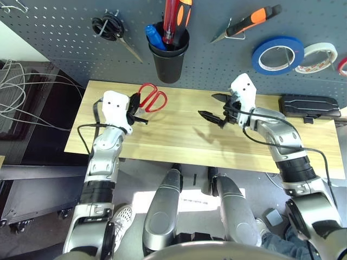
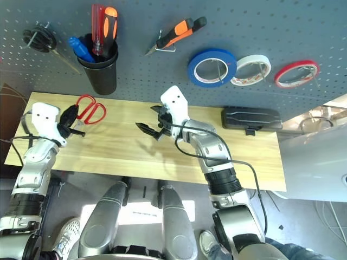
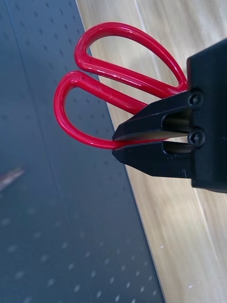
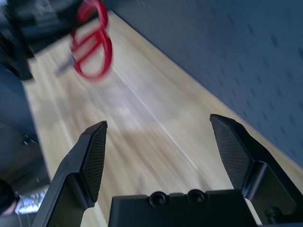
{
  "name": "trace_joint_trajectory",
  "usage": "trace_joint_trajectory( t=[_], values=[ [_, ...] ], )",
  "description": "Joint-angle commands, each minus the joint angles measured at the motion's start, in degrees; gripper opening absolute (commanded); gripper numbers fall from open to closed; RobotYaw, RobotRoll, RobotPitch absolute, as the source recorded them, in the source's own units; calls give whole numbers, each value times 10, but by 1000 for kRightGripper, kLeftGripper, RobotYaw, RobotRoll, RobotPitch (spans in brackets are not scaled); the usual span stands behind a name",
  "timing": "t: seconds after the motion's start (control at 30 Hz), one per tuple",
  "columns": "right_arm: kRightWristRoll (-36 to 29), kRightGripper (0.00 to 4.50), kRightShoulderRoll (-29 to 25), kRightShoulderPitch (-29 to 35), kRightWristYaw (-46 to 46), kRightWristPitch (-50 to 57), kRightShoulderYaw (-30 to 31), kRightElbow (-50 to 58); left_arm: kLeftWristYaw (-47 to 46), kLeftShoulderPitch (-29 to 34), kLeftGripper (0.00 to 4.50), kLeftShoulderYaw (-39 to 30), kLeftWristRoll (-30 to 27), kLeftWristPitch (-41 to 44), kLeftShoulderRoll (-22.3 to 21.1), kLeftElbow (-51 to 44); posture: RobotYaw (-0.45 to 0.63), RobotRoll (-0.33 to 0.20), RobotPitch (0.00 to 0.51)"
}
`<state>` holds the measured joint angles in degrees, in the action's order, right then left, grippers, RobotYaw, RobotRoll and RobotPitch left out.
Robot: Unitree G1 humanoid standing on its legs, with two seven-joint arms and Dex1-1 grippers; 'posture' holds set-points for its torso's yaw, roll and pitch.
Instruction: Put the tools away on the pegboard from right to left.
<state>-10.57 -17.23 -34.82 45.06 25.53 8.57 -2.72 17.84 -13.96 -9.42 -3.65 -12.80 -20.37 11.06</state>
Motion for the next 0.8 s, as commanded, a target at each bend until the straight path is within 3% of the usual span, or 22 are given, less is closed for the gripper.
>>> trace_joint_trajectory(
  t=[0.03, 0.23, 0.8],
  values=[
    [-17, 4500, 7, -7, 13, 10, 13, 22, 6, 22, 34, -16, -12, -76, -6, -3, 143, 0, 343],
    [-38, 4500, 22, -36, 20, 15, 12, 39, -29, -7, 34, -61, -26, -160, -14, 2, 152, 0, 339],
    [-35, 4500, 23, -37, 18, -3, 15, 25, -76, -117, 34, -88, -55, -138, -21, 4, 149, 0, 338]
  ],
)
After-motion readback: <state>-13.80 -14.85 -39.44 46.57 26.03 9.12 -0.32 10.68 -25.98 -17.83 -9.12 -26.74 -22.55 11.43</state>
